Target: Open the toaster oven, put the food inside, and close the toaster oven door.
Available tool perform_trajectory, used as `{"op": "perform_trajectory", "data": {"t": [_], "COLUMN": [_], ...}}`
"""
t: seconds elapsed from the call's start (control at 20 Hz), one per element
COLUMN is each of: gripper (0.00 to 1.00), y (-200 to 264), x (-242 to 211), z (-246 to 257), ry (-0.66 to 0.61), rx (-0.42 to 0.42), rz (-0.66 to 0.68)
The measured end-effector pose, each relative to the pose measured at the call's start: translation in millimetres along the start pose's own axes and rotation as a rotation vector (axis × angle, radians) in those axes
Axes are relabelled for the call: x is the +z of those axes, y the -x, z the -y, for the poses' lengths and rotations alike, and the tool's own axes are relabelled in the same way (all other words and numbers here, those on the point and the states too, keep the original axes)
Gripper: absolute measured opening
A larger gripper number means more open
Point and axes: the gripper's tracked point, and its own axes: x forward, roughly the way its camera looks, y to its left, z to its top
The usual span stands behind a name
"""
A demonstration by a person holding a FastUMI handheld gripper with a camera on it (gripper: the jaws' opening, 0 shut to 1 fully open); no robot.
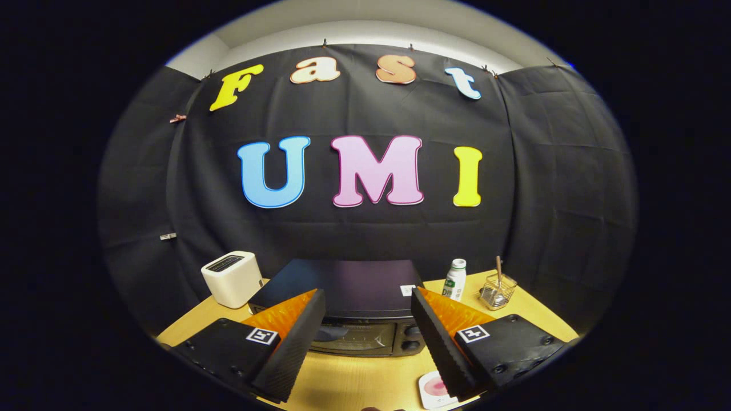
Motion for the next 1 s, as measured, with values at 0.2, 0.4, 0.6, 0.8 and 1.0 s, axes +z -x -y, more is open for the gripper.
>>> {"op": "perform_trajectory", "data": {"t": [0.2, 0.4, 0.6, 0.8, 1.0], "gripper": [0.98, 0.98, 0.99, 0.98, 1.00], "y": [-38.8, -65.9, -79.7, -77.1, -68.7], "x": [-35.0, -69.1, -95.9, -110.9, -119.9], "z": [-20.9, -36.7, -47.3, -49.4, -53.2], "ry": [-0.030, -0.029, -0.038, -0.069, -0.108], "rx": [-0.009, -0.003, 0.002, 0.003, 0.015], "rz": [-0.082, -0.158, -0.219, -0.262, -0.319]}}
